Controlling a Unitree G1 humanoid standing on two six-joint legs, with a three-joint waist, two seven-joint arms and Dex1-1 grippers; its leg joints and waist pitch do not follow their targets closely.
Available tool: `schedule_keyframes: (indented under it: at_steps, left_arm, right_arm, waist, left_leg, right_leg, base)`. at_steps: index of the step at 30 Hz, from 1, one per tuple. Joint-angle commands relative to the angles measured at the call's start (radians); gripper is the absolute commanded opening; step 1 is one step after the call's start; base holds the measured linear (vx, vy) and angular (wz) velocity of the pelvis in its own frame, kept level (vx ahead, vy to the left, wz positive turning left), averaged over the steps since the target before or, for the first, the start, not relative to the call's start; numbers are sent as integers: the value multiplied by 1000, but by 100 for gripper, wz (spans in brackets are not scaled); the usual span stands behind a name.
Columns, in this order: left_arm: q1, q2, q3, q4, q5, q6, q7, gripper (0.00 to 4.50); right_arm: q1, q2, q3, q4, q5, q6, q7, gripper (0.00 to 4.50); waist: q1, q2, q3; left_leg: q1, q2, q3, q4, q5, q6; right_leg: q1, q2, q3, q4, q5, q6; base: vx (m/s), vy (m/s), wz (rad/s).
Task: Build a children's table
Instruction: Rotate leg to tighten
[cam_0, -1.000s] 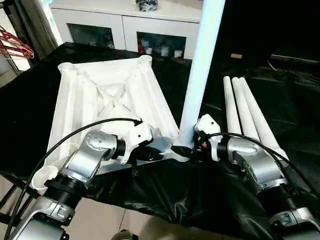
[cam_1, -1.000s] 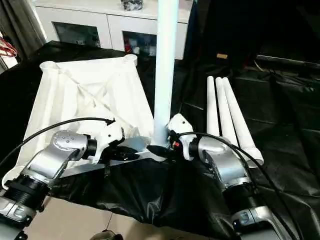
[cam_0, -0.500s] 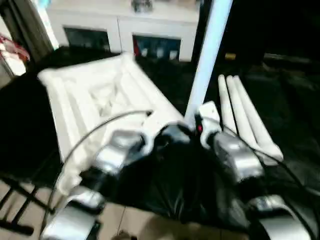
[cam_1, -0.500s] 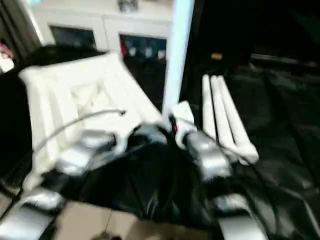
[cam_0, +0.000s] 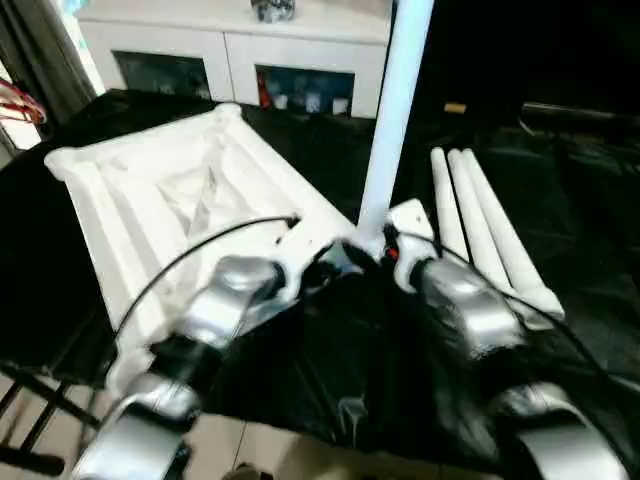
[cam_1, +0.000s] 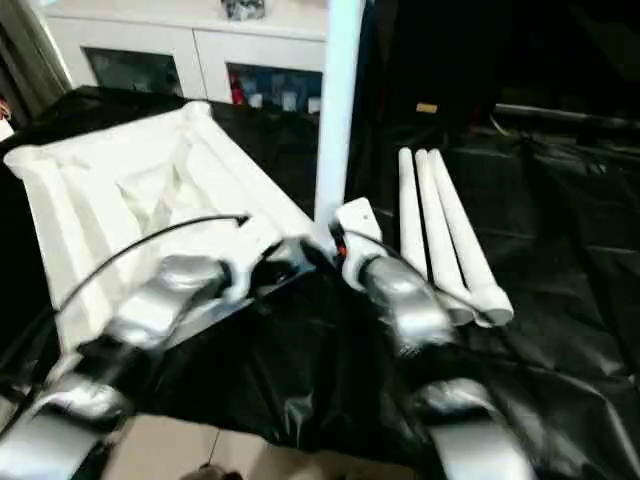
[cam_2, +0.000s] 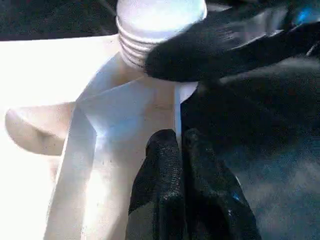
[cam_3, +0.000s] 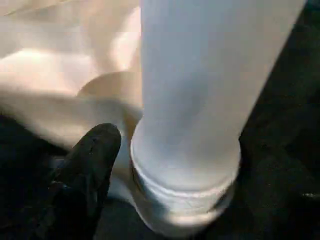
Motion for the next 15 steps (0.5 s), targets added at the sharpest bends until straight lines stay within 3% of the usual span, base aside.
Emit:
schedule_keyframes:
  at_steps: [1,5,15]
  left_arm:
    - [-15,-11,-11,-57,-34,-56,-42,0]
    - [10,59,-24,-91,-60,-99,-165,0]
    - [29,121,-43,-122,-73,-122,-278,0]
  right_arm:
    - [11,5,47,-42,12,5,82,377]
    - [57,-87,66,-133,35,32,225,377]
    - [89,-145,87,-204,42,58,307,377]
  waist:
    - [3,-5,-80]
    - [8,-2,-79]
    - [26,-3,-80]
  left_leg:
    - [19,60,-25,-65,-163,71]
    - [20,62,-26,-65,-181,61]
    - [24,63,-25,-67,-182,47]
  right_leg:
    - [54,-95,54,-76,-202,-212]
    - [54,-97,56,-77,-223,-207]
    - [49,-96,57,-75,-226,-209]
  base:
    - [0,0,0]
    - [0,0,0]
    - [0,0,0]
